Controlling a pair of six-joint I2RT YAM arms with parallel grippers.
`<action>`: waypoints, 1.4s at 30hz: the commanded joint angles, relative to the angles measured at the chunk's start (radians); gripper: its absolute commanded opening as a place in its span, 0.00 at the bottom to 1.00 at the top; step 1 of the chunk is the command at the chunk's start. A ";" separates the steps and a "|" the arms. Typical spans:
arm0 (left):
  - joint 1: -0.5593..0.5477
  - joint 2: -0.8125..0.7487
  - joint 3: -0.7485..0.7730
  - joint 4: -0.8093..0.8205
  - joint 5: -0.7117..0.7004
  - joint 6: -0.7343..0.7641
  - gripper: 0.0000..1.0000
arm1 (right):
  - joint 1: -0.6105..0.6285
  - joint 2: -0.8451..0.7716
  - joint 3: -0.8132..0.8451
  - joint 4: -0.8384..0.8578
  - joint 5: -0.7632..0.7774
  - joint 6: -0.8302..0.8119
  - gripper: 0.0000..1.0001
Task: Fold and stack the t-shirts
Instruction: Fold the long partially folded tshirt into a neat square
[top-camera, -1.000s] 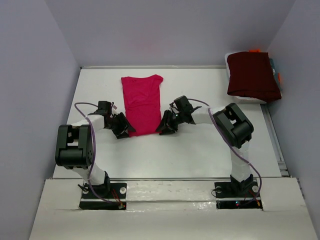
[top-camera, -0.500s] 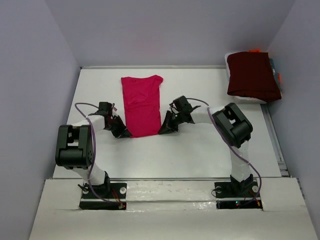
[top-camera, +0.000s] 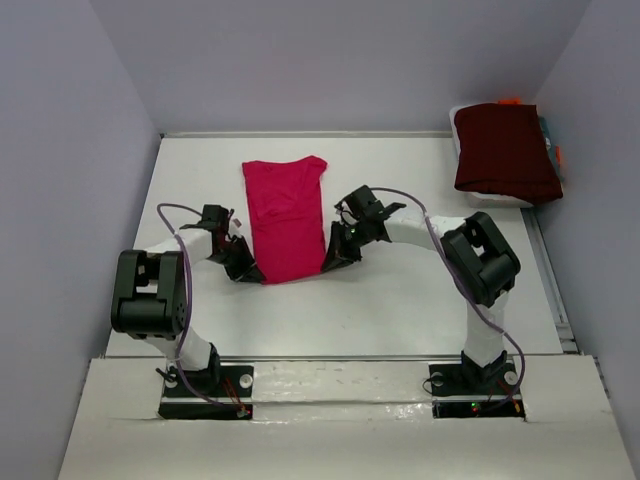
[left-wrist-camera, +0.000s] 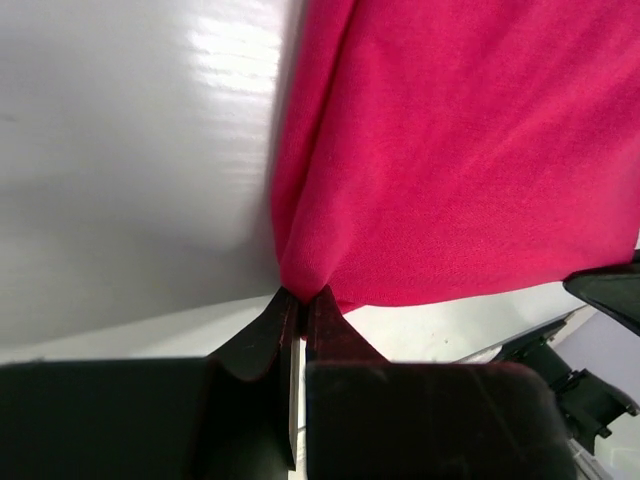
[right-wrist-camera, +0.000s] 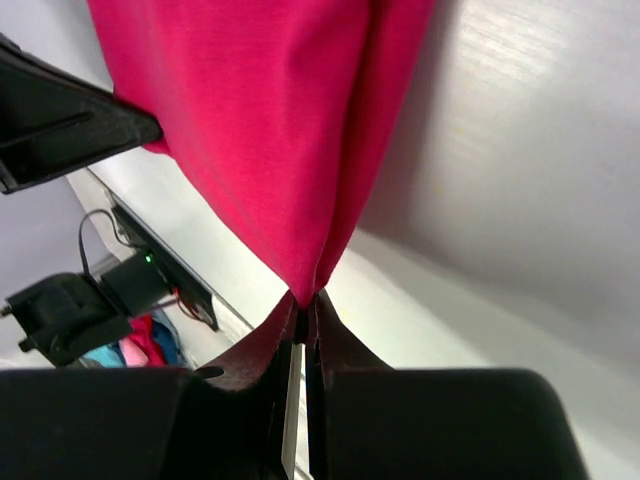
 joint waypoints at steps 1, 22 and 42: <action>-0.049 -0.076 -0.020 -0.090 -0.054 0.047 0.06 | 0.020 -0.081 0.028 -0.163 0.007 -0.102 0.07; -0.316 -0.579 -0.144 -0.369 -0.084 -0.168 0.06 | 0.261 -0.354 -0.126 -0.369 0.006 -0.086 0.07; -0.316 -0.351 0.313 -0.336 -0.248 -0.120 0.06 | 0.261 -0.222 0.264 -0.579 0.302 -0.095 0.07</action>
